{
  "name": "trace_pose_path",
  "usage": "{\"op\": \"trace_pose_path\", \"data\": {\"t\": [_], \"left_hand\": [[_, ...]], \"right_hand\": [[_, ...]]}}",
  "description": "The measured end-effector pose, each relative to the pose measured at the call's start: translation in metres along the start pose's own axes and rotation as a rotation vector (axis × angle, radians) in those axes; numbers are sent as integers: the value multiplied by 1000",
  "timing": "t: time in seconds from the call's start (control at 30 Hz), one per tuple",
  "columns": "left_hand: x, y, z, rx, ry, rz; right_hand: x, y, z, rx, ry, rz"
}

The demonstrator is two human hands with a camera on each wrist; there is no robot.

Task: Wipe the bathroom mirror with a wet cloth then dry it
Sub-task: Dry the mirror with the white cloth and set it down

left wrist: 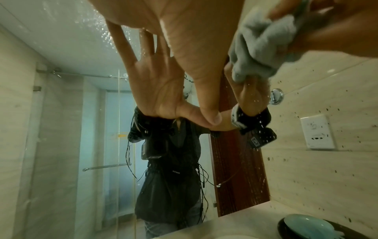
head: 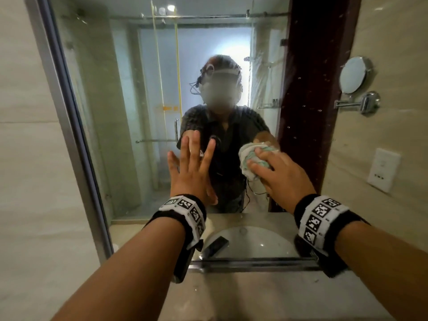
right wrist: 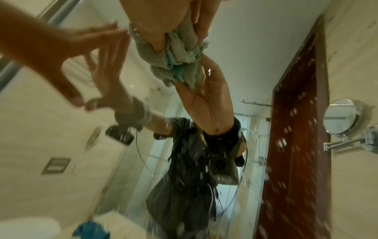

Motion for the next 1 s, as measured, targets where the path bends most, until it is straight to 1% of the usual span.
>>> {"op": "trace_pose_path", "data": {"t": [0.07, 0.1, 0.2, 0.23, 0.27, 0.33, 0.37, 0.4, 0.43, 0.5, 0.63, 0.67, 0.73, 0.8, 0.9, 0.93, 0.97, 1.0], "left_hand": [[0, 0, -1, 1, 7, 8], [0, -1, -1, 2, 10, 13], [0, 0, 0, 10, 11, 8], [-1, 0, 1, 10, 12, 7], [-1, 0, 1, 10, 13, 7], [-1, 0, 2, 7, 18, 3], [0, 0, 2, 5, 22, 0], [0, 0, 2, 5, 26, -3], [1, 0, 2, 7, 32, -4], [2, 0, 2, 13, 42, -6], [3, 0, 4, 31, 51, 16], [4, 0, 4, 35, 52, 20], [3, -1, 5, 35, 53, 21], [4, -1, 6, 26, 52, 10], [2, 1, 8, 19, 87, 35], [1, 2, 10, 24, 105, 49], [2, 2, 13, 34, 119, 58], [4, 3, 17, 50, 125, 56]], "right_hand": [[15, -14, 23, -104, -68, 10], [19, -17, 31, -130, -106, -1], [10, -13, 29, -140, -175, -49], [2, -8, 18, -112, -170, -62], [-9, 1, 4, -41, -141, -86], [-27, 25, -25, 163, -48, -148], [-33, 33, -35, 236, 1, -181], [-35, 35, -42, 274, 39, -203], [-34, 31, -46, 281, 66, -212], [-26, 11, -45, 223, 85, -193], [6, -42, -5, -26, 42, -120], [17, -51, 9, -84, 9, -107], [41, -64, 37, -187, -110, -103], [56, -69, 59, -253, -198, -99], [56, -69, 71, -310, -250, -60], [52, -64, 69, -297, -256, -32], [46, -56, 62, -252, -247, -9], [38, -46, 52, -173, -220, -8]]}}
Point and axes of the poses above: each hand's wrist, its own z-axis away from the middle knuckle, its own x-axis out of the palm, y = z × x, the point moved 10 cm from there along -z, towards the middle knuckle, and after that the axes turned 7 degrees about z, right-handed, at the moved point
